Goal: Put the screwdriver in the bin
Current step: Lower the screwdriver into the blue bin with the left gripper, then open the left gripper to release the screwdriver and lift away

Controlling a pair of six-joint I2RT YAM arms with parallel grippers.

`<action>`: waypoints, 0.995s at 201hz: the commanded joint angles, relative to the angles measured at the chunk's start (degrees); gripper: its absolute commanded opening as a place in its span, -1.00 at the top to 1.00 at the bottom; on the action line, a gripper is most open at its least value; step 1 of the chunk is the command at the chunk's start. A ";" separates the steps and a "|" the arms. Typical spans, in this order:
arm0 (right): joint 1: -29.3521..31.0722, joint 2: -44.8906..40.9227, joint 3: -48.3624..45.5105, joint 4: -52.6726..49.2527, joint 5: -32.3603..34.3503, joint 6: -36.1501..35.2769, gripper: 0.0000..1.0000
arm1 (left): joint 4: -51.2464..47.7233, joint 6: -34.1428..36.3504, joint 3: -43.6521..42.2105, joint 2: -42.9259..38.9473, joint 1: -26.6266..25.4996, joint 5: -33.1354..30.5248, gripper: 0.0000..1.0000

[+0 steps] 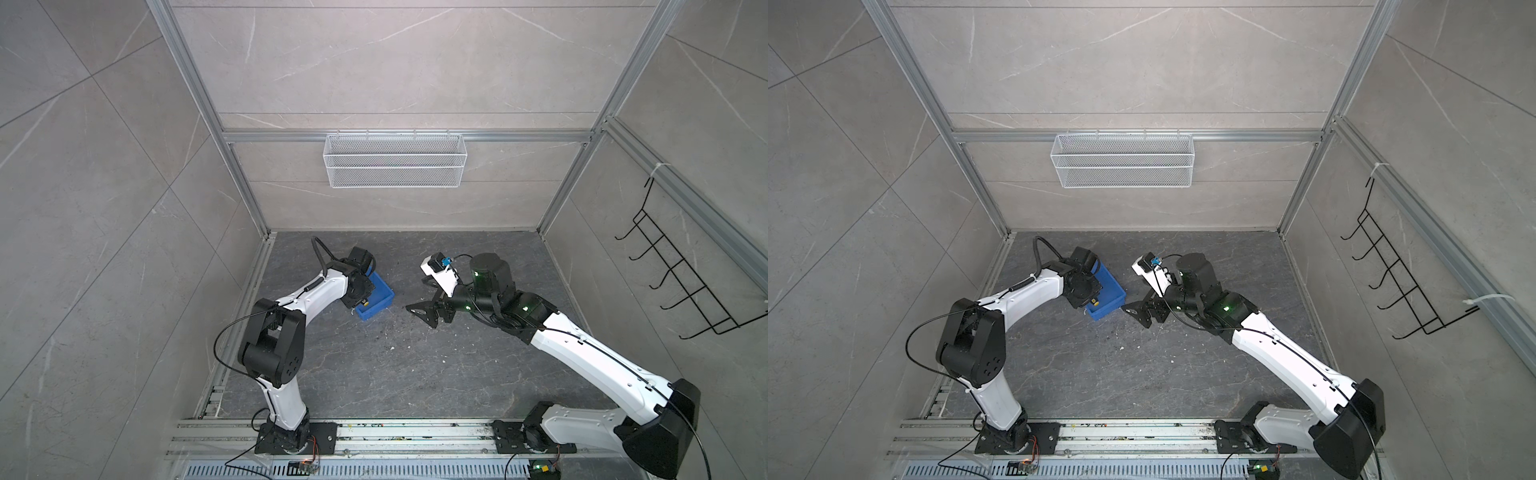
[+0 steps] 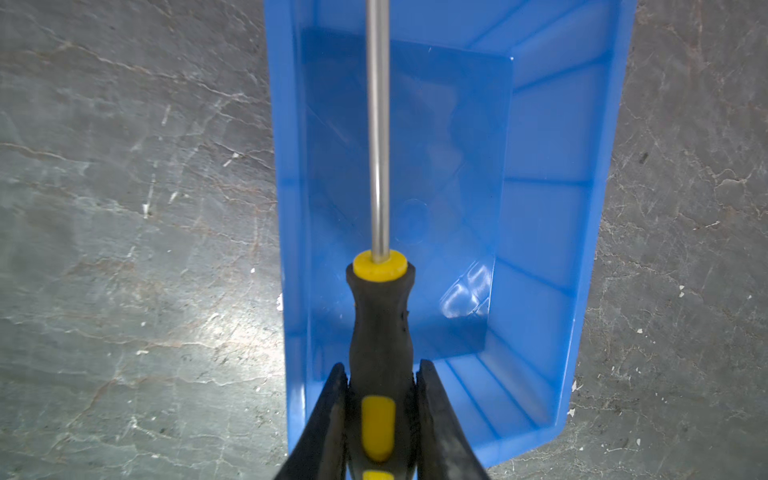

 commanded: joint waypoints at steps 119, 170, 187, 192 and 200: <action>0.51 0.77 0.33 -1.87 2.64 -1.82 -0.98 | -2.47 -1.57 4.13 5.15 1.12 2.01 0.25; 0.48 0.48 -0.02 -0.63 3.82 -1.09 -0.97 | -3.73 0.84 6.12 3.25 1.06 0.93 -0.32; 0.55 0.27 -0.40 -0.25 5.75 -1.12 -0.98 | -3.90 1.53 6.58 2.12 0.91 0.66 -0.57; 0.51 0.10 -0.53 -0.06 6.59 -1.12 -0.98 | -3.90 1.78 6.68 1.68 0.85 0.60 -0.62; 0.47 -0.30 -0.91 0.28 7.63 -1.15 -0.98 | -3.91 2.56 6.86 0.93 0.74 0.40 -0.68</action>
